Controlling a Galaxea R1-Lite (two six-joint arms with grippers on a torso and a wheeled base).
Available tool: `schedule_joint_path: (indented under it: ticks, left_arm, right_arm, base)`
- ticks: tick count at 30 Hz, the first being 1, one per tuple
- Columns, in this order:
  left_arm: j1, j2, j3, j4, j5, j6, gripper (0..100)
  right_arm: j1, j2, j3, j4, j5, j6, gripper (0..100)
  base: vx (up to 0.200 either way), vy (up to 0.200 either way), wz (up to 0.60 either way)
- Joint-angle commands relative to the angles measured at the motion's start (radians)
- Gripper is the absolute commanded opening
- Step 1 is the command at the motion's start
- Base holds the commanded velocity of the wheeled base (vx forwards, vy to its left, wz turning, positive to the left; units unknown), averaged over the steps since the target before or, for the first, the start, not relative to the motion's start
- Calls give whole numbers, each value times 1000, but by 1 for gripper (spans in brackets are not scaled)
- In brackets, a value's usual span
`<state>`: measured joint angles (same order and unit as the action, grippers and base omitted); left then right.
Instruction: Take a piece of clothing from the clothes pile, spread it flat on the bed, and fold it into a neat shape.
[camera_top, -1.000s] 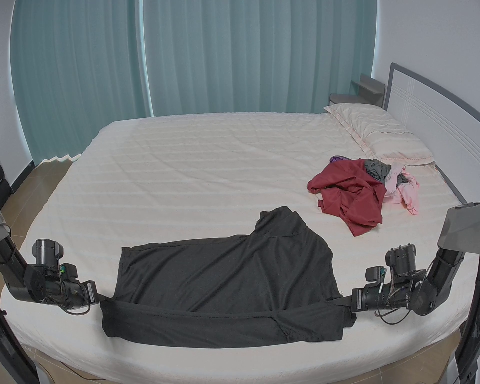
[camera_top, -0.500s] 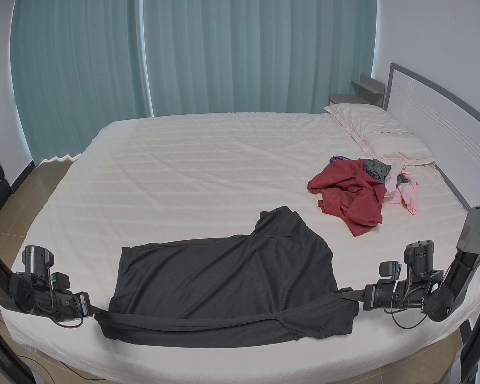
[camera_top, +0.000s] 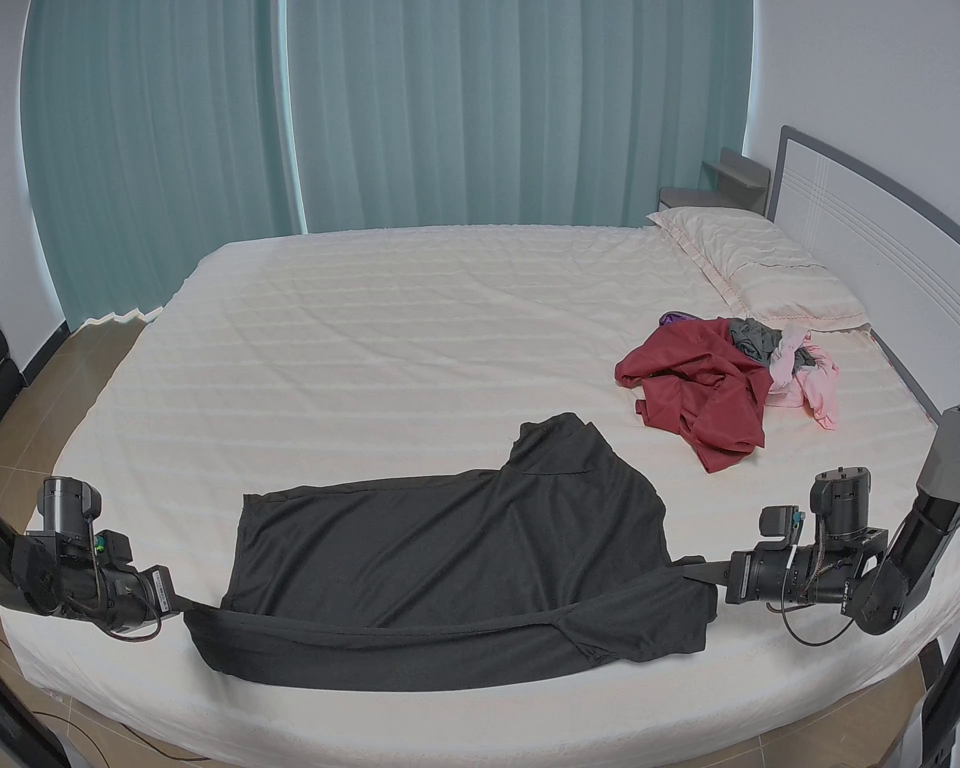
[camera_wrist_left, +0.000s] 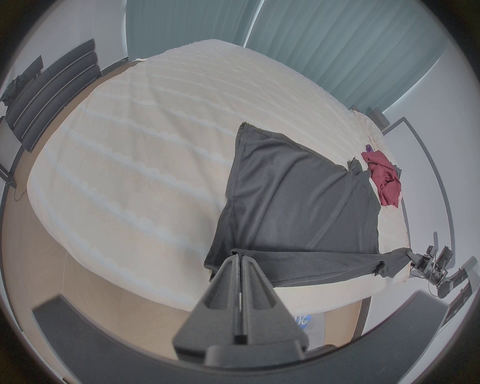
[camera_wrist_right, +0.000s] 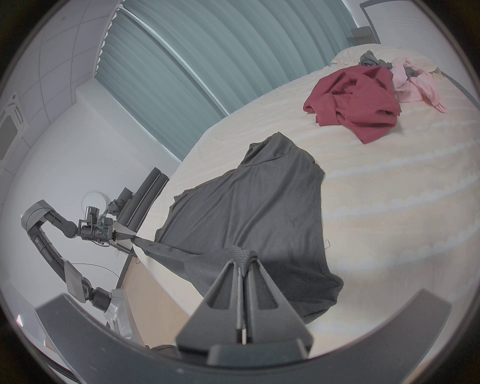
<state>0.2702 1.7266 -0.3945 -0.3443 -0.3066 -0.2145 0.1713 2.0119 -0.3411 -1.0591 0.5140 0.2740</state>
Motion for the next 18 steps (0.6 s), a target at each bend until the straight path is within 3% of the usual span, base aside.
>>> schedule_joint_path:
  ticks: [1,15,18]
  left_arm:
    - [0,45,-41,-1,0,-34,0]
    - [-5,206,-142,-2,26,-51,0]
    - [-20,238,-196,-2,27,-121,0]
  right_arm:
    - [1,41,-35,1,-2,4,0]
    - [1,142,-165,65,-12,4,0]
    - [-6,160,-190,91,-14,4,0]
  base:
    - [0,0,0]
    - [0,0,0]
    - [0,0,0]
